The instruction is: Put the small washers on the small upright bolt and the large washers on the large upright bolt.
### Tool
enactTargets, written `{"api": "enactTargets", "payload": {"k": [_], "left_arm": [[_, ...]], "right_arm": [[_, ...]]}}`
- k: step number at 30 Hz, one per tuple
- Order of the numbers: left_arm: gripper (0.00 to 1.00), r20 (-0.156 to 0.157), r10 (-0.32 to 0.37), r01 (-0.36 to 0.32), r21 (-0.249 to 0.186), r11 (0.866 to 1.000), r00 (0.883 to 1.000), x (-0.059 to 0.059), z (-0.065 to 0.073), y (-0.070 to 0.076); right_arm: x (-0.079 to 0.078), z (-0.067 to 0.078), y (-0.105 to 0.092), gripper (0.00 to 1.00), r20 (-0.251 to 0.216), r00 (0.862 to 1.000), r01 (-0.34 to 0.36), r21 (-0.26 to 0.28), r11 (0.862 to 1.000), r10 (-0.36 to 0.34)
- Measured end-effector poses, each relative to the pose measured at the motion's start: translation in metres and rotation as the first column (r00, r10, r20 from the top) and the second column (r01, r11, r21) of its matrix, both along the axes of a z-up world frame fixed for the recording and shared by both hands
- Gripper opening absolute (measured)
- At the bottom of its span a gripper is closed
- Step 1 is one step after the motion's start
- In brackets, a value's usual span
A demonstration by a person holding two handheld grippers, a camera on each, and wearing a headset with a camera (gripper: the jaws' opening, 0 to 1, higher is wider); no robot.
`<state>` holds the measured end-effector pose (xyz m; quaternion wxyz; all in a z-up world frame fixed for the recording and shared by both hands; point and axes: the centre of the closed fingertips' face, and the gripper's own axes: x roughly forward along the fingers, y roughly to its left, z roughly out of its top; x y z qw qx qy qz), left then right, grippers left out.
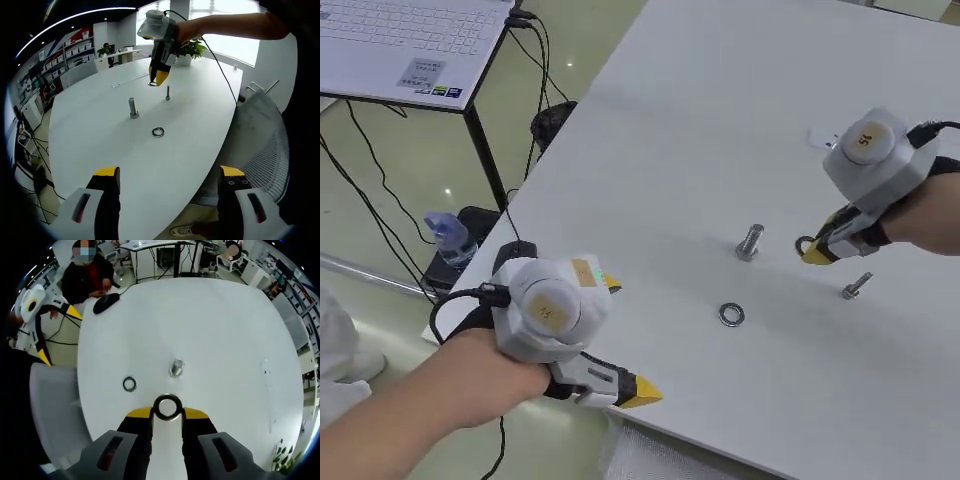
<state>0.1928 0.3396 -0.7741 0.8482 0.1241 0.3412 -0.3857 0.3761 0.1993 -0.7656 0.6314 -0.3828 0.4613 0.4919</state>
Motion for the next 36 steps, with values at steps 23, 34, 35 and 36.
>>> {"api": "enactTargets", "payload": {"k": [23, 34, 35, 36], "left_arm": [[0.79, -0.013, -0.005, 0.005, -0.014, 1.0, 1.0, 0.008, -0.006, 0.008], [0.8, -0.018, -0.01, 0.009, -0.019, 1.0, 1.0, 0.01, -0.009, 0.009], [0.8, -0.018, -0.011, 0.01, -0.018, 1.0, 1.0, 0.01, -0.01, 0.009], [0.8, -0.018, -0.013, 0.013, -0.017, 1.0, 1.0, 0.01, -0.011, 0.009]], "right_arm": [[0.03, -0.019, 0.046, 0.22, -0.008, 0.999, -0.032, -0.005, 0.999, 0.032], [0.035, -0.034, 0.055, 0.22, -0.018, 0.998, -0.057, -0.044, 0.997, 0.056], [0.035, -0.035, 0.055, 0.22, -0.018, 0.998, -0.058, -0.046, 0.997, 0.058], [0.034, -0.037, 0.055, 0.22, -0.021, 0.998, -0.059, -0.05, 0.997, 0.058]]}}
